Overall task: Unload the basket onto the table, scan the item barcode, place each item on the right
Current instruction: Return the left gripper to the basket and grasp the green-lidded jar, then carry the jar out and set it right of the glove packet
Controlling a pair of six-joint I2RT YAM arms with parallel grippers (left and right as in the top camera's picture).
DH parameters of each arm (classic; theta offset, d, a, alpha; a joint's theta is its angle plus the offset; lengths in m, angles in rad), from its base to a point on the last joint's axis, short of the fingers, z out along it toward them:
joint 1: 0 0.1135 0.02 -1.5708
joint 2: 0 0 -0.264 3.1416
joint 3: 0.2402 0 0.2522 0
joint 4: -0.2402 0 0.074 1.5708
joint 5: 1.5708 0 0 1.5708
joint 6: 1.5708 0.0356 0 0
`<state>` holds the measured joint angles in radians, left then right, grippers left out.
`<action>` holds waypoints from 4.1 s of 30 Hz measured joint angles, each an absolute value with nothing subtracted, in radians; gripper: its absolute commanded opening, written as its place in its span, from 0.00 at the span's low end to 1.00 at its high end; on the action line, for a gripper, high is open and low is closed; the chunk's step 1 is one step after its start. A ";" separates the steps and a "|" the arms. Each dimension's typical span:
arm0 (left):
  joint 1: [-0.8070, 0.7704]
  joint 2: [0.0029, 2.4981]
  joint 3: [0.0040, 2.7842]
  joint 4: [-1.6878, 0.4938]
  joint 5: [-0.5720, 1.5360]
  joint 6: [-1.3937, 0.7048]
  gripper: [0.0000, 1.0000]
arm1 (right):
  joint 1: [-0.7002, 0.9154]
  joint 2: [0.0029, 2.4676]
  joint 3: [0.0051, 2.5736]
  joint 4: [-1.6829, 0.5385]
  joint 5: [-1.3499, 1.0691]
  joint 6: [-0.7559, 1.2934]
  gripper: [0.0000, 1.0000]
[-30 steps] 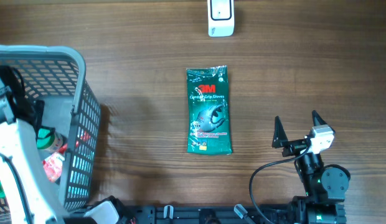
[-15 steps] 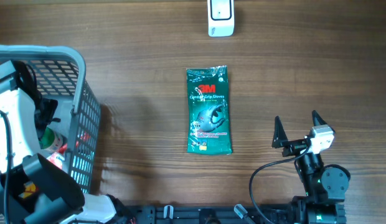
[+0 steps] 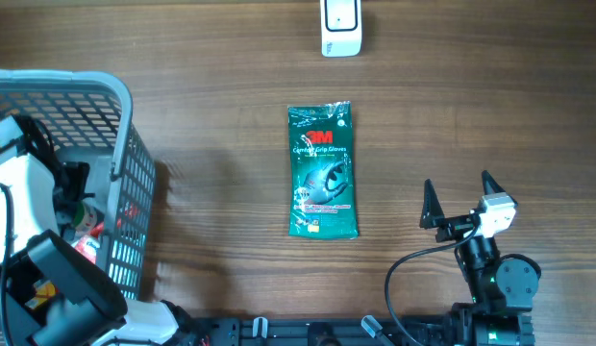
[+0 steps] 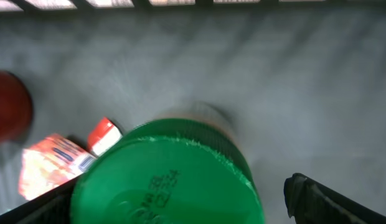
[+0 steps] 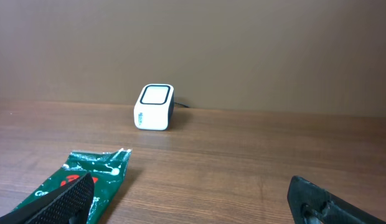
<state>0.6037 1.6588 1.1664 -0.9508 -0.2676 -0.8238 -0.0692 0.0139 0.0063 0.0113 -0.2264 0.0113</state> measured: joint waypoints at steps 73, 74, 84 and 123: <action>0.076 0.960 1.460 -0.918 0.322 -0.707 0.57 | -0.069 0.014 0.006 0.011 -0.226 0.011 1.00; 0.053 0.977 1.460 -0.919 0.320 -0.707 0.57 | -0.069 0.014 0.006 0.011 -0.226 0.011 1.00; -0.146 1.219 1.464 -1.028 0.274 -0.707 0.57 | -0.069 0.014 0.006 0.011 -0.226 0.011 1.00; -0.827 2.050 1.465 -0.476 0.042 -0.307 0.67 | -0.069 0.014 0.006 0.011 -0.226 0.011 1.00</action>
